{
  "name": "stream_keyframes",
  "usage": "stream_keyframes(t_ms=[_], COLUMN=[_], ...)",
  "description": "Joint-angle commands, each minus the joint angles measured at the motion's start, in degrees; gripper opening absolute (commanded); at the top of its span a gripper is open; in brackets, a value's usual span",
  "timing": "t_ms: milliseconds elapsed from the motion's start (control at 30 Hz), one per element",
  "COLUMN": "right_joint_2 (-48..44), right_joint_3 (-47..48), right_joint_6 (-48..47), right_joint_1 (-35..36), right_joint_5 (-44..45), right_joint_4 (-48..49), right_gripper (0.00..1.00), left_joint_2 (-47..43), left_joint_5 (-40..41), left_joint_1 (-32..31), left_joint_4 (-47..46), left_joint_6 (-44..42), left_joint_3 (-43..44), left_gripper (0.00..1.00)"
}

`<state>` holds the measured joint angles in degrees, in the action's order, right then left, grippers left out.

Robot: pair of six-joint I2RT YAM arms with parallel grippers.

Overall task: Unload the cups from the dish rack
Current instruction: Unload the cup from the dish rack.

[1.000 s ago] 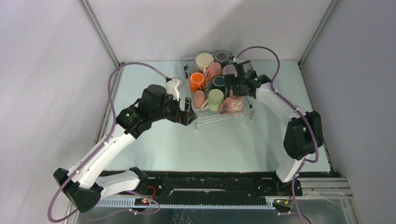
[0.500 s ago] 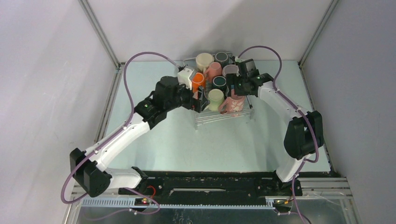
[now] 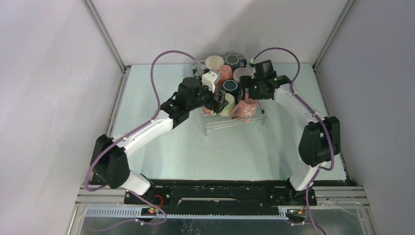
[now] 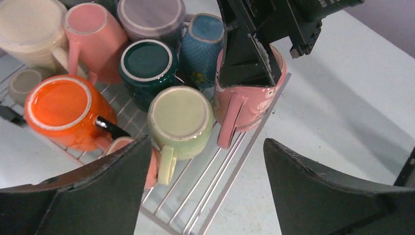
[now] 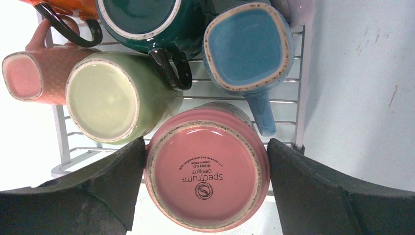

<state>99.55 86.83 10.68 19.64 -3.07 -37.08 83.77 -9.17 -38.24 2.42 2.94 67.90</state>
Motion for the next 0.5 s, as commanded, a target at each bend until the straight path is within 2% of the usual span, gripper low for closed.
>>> stream_keyframes(t_ms=[0,300,467], right_joint_2=[-2.92,-5.07,-6.65], right_joint_3=[2.48,0.92,-1.46], right_joint_6=[1.45,1.49,1.53], right_joint_1=[-0.93,-2.8,-4.03], right_joint_5=[-5.25,-9.41,-11.37], right_joint_4=[-0.34,0.23,1.51], right_gripper=[0.63,0.63,0.63], left_joint_2=[3.66,9.75,13.37], left_joint_5=[-4.26,-7.92,-8.63], left_joint_1=[-0.26,-1.02,-2.25], left_joint_4=[-5.93,-6.07,-2.86], left_joint_6=[-4.87,-8.31,-11.07], left_joint_3=[3.51,5.58,8.63], left_gripper=[0.9,0.82,0.77])
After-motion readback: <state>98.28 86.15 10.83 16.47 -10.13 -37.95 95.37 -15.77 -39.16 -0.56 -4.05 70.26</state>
